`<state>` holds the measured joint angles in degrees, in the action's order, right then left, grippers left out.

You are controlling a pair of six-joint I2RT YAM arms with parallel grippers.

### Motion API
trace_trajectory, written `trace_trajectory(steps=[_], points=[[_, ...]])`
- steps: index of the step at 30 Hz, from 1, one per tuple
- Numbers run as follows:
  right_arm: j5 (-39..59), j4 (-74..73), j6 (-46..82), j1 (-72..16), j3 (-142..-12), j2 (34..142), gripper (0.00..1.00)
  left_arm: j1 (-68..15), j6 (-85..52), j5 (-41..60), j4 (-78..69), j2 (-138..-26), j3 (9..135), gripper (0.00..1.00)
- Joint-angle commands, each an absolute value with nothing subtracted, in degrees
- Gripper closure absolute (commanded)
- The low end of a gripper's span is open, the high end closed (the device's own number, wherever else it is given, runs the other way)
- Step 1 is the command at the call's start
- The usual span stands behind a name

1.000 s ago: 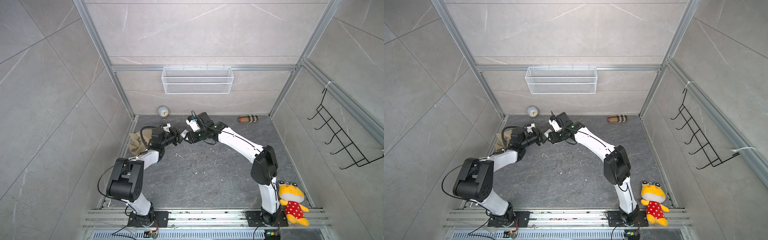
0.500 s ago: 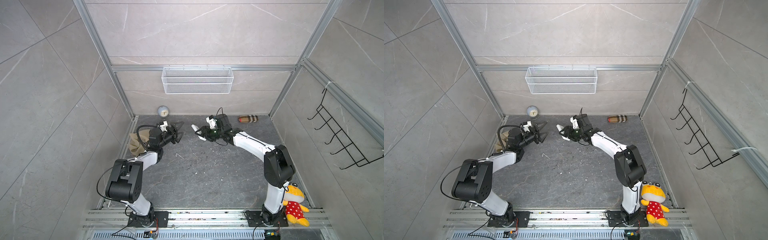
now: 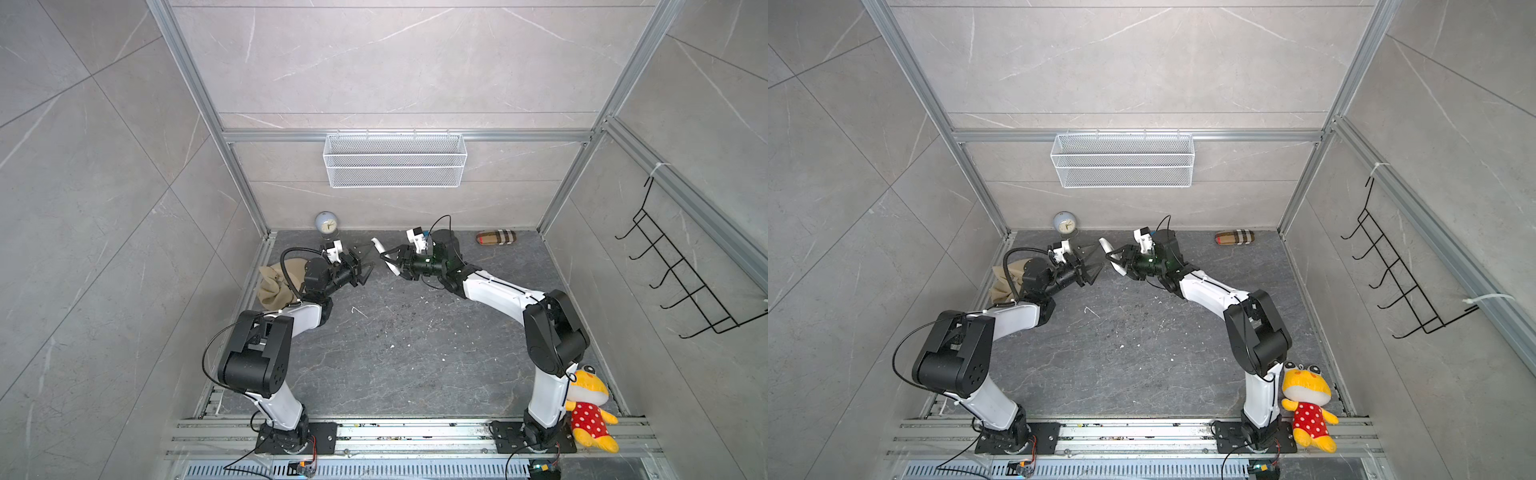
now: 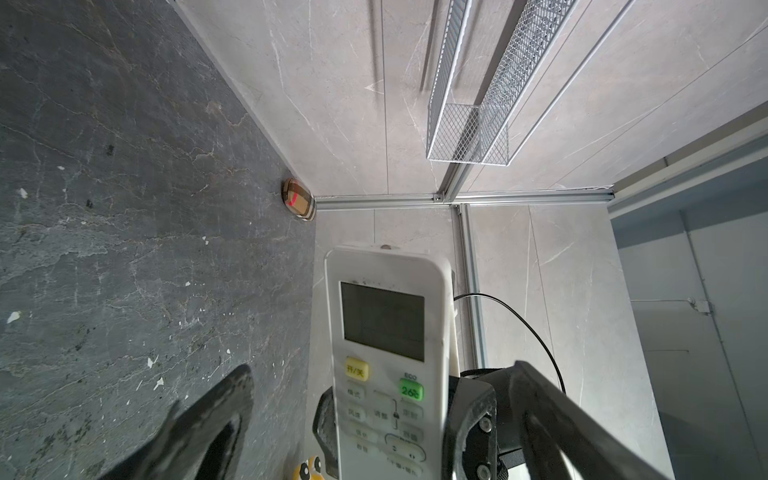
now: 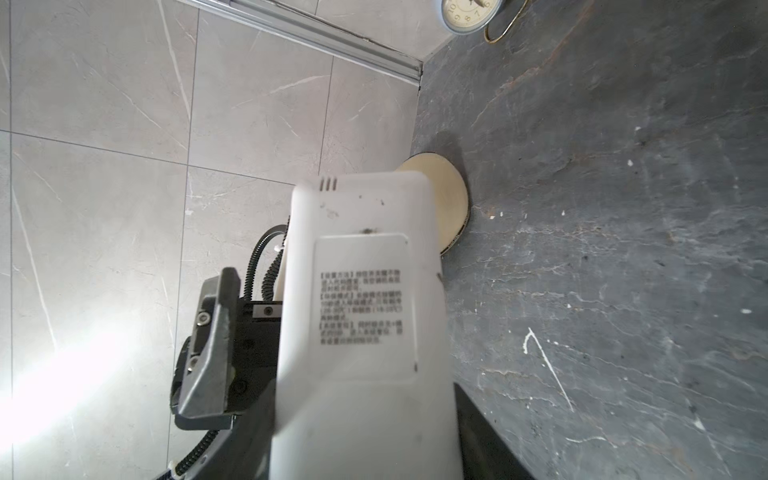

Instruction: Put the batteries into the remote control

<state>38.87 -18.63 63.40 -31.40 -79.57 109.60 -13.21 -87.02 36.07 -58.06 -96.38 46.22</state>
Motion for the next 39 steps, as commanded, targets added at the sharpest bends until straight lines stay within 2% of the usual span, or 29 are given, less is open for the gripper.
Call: trace_trajectory(steps=[1, 8, 25, 39], points=[[40.8, -24.4, 66.6, -32.3, -78.8, 109.8, 0.52, -13.5, -89.2, 36.3, -66.0, -98.4, 48.8, 0.05], [40.9, -27.3, 69.1, -33.2, -77.4, 110.3, 0.52, -14.1, -95.5, 35.4, -79.9, -105.1, 49.1, 0.09], [39.5, -30.1, 71.8, -34.5, -78.3, 113.6, 0.52, -14.1, -98.0, 34.5, -80.1, -104.3, 48.9, 0.21], [39.2, -30.4, 72.3, -34.7, -79.1, 114.6, 0.52, -14.1, -98.6, 34.0, -80.1, -104.9, 48.7, 0.47]])
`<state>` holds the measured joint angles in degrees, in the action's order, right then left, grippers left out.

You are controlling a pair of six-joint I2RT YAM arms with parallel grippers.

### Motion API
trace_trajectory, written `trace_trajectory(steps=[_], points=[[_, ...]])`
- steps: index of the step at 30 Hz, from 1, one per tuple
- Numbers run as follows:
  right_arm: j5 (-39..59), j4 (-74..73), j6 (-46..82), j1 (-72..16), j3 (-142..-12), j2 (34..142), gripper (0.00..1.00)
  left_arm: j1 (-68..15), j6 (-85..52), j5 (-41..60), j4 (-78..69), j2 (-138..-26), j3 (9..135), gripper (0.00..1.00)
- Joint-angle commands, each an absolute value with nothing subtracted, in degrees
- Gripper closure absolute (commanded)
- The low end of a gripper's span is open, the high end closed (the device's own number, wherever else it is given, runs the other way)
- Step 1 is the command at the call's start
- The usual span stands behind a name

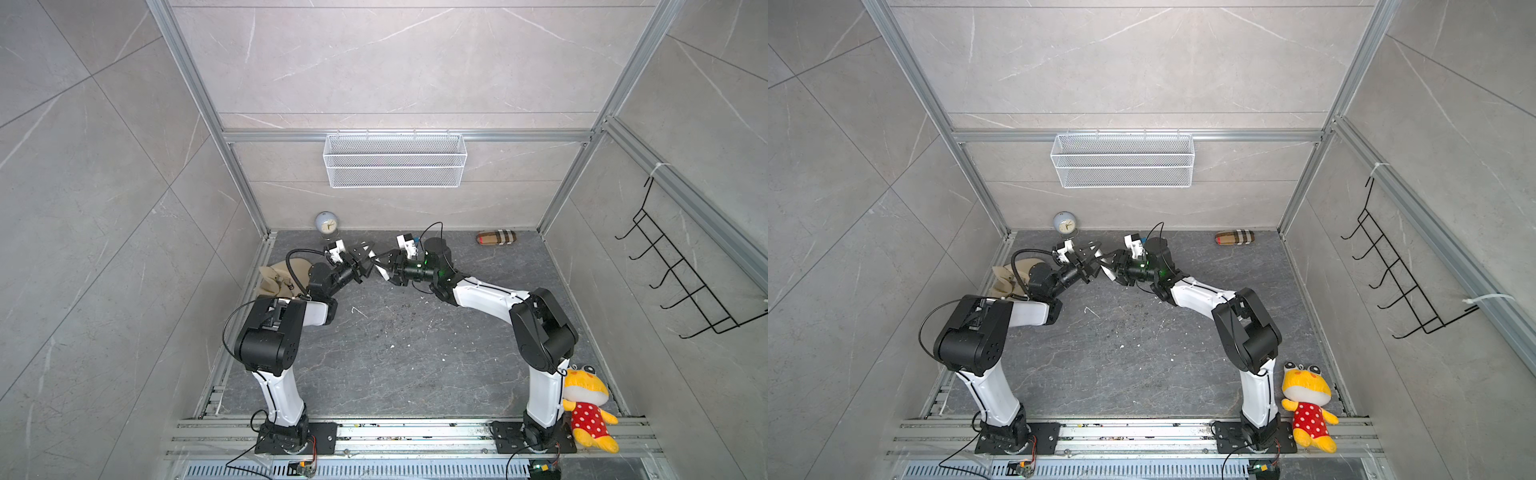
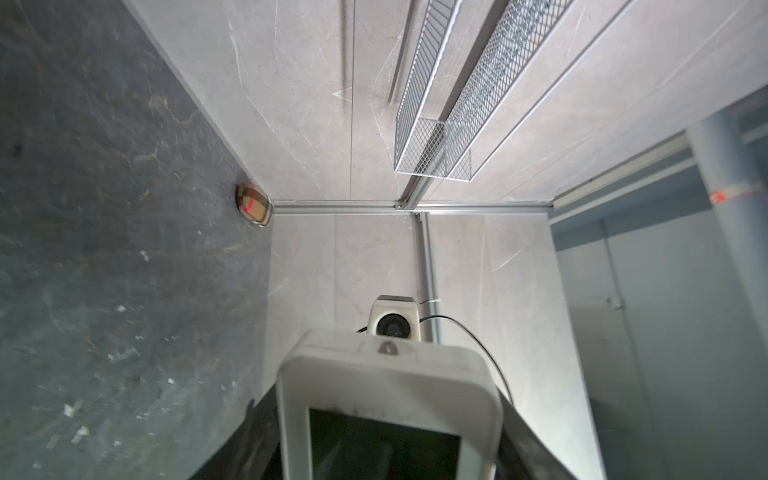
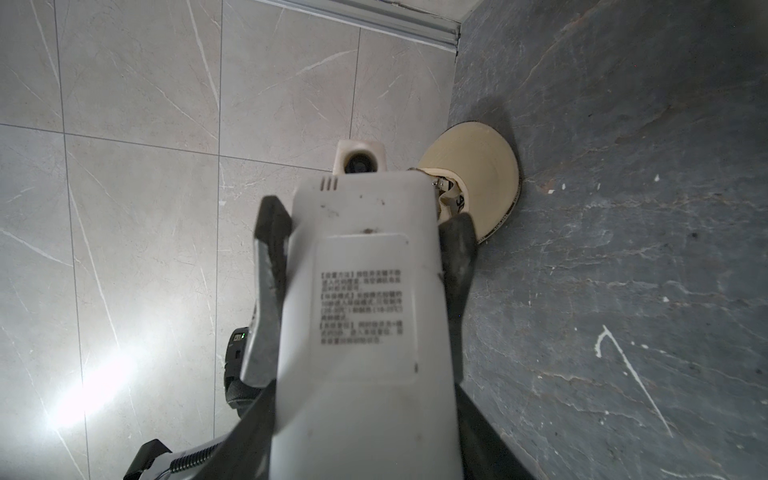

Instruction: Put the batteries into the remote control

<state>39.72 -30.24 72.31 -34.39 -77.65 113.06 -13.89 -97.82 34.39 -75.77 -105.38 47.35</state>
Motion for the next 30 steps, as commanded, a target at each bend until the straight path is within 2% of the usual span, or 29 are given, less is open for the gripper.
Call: trace_trajectory(steps=[1, 7, 16, 20, 24, 30], points=[[39.1, -30.2, 72.3, -34.7, -79.2, 114.7, 0.51, -14.1, -98.6, 34.0, -80.1, -104.9, 48.7, 0.47], [39.3, -28.8, 71.6, -34.7, -79.7, 114.5, 0.47, -14.0, -98.1, 33.8, -80.2, -104.8, 48.0, 0.51], [38.8, -18.3, 63.2, -34.7, -80.0, 111.7, 0.18, -13.4, -96.8, 34.5, -76.2, -104.0, 47.5, 0.56], [38.5, -14.4, 59.5, -34.4, -80.0, 110.1, 0.11, -13.4, -94.5, 35.1, -73.1, -102.9, 47.7, 0.56], [36.5, -8.7, 53.8, -32.9, -78.6, 106.9, 0.08, -13.4, -89.2, 35.9, -64.4, -100.3, 48.2, 0.57], [33.9, -2.0, 47.7, -30.4, -76.2, 102.7, 0.08, -14.0, -73.9, 33.8, -39.7, -94.5, 50.0, 0.60]])
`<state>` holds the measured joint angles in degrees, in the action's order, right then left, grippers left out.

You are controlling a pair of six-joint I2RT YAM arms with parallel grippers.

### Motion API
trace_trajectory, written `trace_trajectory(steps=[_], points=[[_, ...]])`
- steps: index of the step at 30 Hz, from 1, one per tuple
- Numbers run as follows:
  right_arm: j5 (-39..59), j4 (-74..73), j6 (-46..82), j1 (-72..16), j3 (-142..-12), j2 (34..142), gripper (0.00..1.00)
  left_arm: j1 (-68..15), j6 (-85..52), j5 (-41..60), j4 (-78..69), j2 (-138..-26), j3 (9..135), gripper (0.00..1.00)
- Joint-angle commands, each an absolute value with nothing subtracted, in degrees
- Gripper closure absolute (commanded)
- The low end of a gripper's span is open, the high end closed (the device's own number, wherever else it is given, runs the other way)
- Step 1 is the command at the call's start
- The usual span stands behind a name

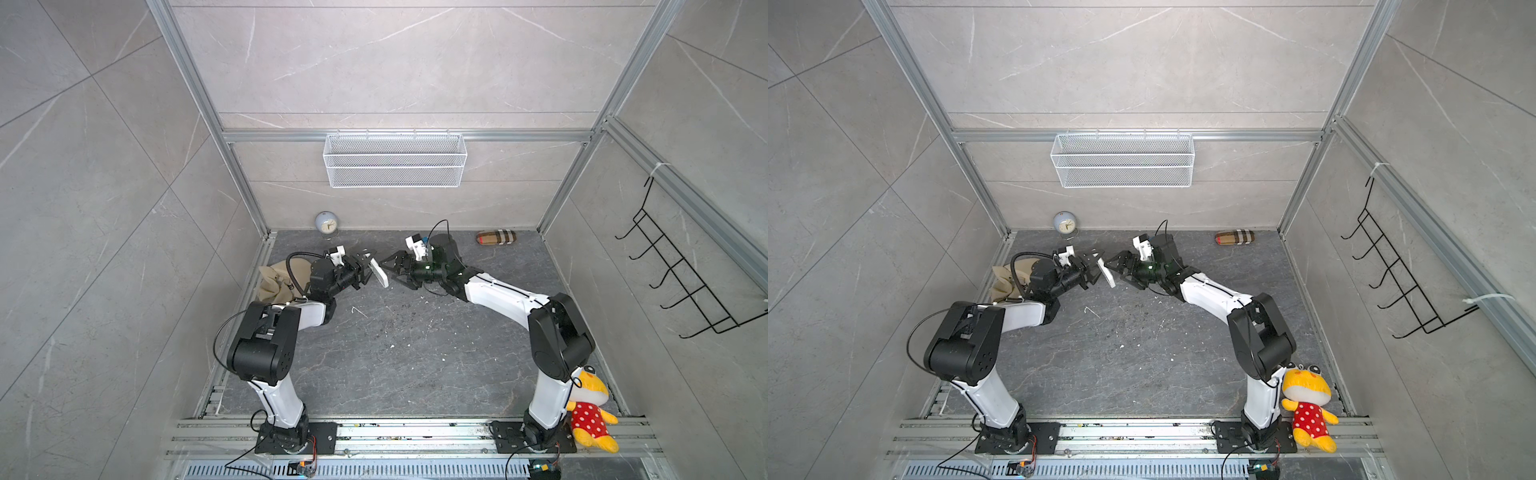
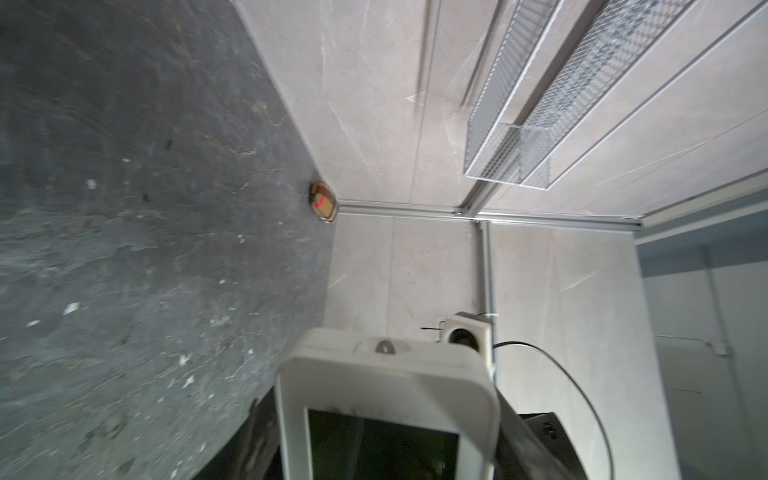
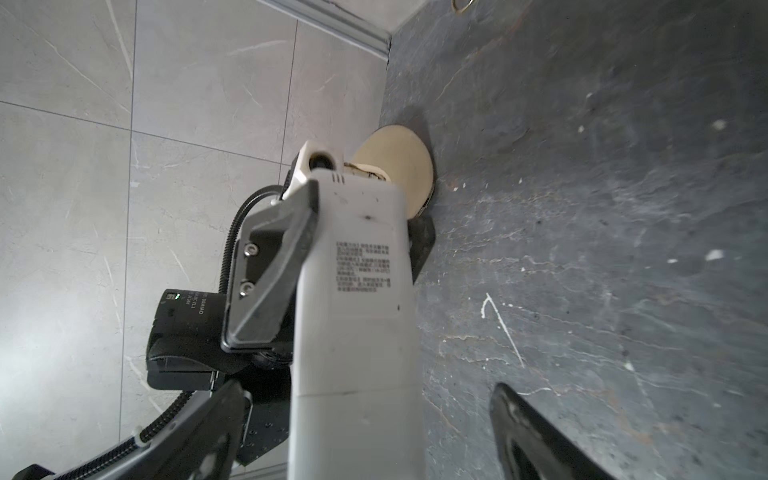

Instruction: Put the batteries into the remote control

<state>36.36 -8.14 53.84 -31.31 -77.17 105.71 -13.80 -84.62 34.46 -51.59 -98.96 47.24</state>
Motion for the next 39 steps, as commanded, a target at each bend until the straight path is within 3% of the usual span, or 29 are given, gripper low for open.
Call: trace_trajectory(steps=[1, 9, 19, 28, 39], points=[[32.6, 0.8, 45.8, -30.1, -76.2, 101.8, 0.08, -14.3, -71.0, 33.3, -35.3, -93.7, 50.7, 0.60], [27.0, 10.1, 37.9, -28.0, -72.8, 97.3, 0.08, -18.3, -46.9, 24.3, 2.7, -93.0, 62.6, 0.60], [26.1, 12.0, 36.6, -27.2, -70.5, 96.3, 0.08, -24.5, -31.7, 6.0, 26.2, -100.7, 75.5, 0.62], [29.0, 9.8, 39.6, -26.7, -71.8, 97.6, 0.08, -24.8, -23.8, -6.0, 28.1, -104.1, 76.9, 0.63], [31.5, 9.6, 40.2, -26.8, -73.3, 99.1, 0.08, -25.1, -21.4, -8.7, 25.5, -110.2, 76.6, 0.64]])
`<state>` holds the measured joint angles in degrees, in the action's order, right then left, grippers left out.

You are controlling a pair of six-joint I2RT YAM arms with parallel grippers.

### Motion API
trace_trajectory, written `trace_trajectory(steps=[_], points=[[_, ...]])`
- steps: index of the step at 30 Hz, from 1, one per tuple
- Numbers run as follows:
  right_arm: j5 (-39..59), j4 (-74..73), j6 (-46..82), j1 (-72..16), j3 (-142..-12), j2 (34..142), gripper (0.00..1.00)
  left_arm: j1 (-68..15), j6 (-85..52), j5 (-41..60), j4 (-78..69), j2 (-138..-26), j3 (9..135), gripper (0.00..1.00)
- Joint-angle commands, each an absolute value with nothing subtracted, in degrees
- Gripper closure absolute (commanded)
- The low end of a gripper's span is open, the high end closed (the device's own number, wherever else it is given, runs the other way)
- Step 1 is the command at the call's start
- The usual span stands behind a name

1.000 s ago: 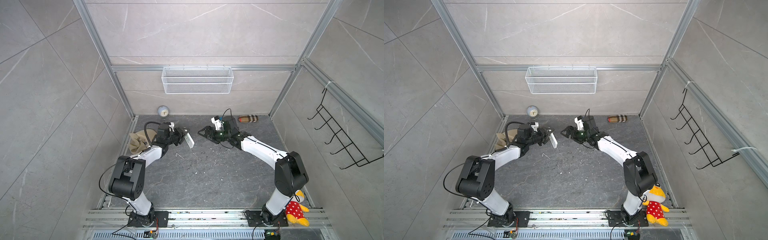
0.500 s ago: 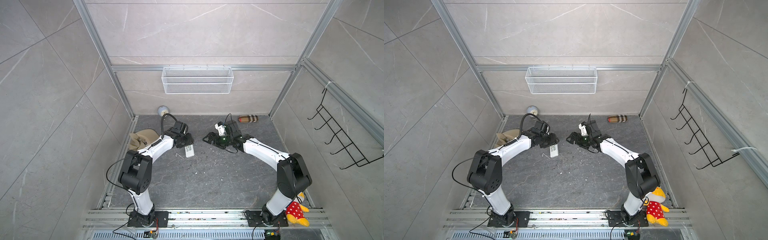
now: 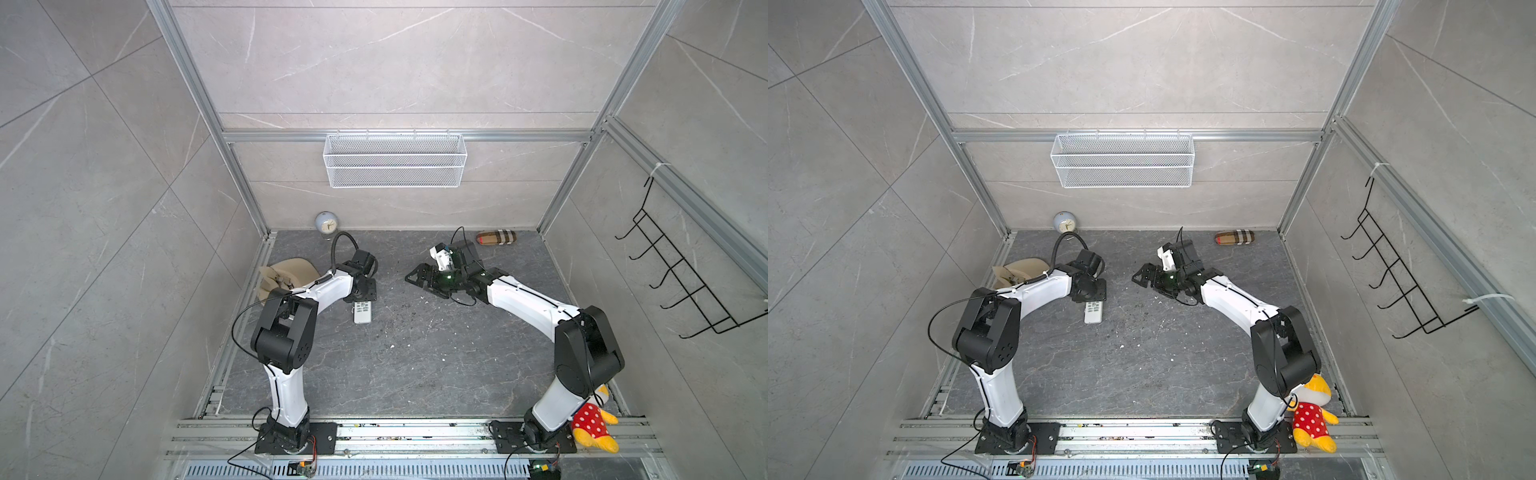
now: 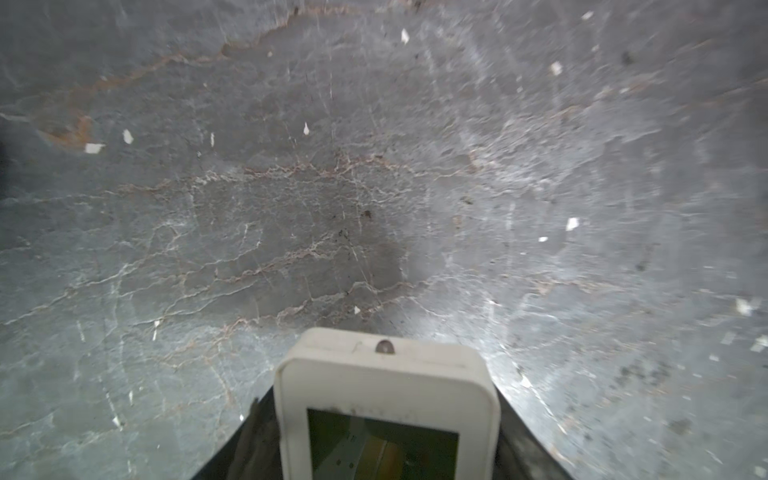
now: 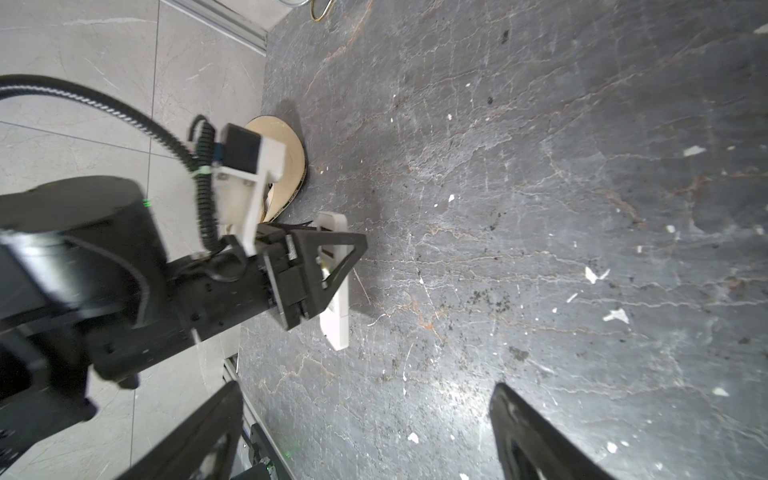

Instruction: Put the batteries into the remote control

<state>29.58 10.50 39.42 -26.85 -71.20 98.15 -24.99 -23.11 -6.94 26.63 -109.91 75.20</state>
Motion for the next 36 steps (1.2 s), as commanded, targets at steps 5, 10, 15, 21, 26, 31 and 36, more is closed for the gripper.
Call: trace_trajectory(steps=[5, 10, 15, 21, 26, 31, 36], points=[[31.9, 10.0, 40.2, -26.7, -74.4, 99.5, 0.08, -25.1, -21.6, -8.7, 24.7, -112.5, 77.2, 0.64], [31.9, 10.2, 40.1, -26.6, -74.6, 99.7, 0.08, -25.1, -22.2, -8.4, 24.7, -115.0, 77.7, 0.63], [30.9, 10.3, 40.2, -26.3, -74.0, 99.4, 0.08, -25.2, -22.6, -9.2, 24.6, -115.8, 77.2, 0.61], [31.1, 10.1, 40.4, -25.9, -73.6, 99.1, 0.08, -25.4, -22.8, -9.1, 24.4, -115.5, 76.9, 0.56], [31.3, 10.0, 40.6, -25.8, -73.1, 98.7, 0.08, -25.5, -22.7, -9.2, 24.3, -115.0, 76.9, 0.48], [31.0, 10.7, 39.9, -25.7, -71.8, 97.0, 0.08, -25.6, -22.9, -9.1, 24.0, -114.2, 76.4, 0.34], [30.1, 11.1, 39.3, -24.9, -69.3, 94.8, 0.08, -25.5, -22.8, -8.5, 24.5, -113.5, 76.6, 0.25]])
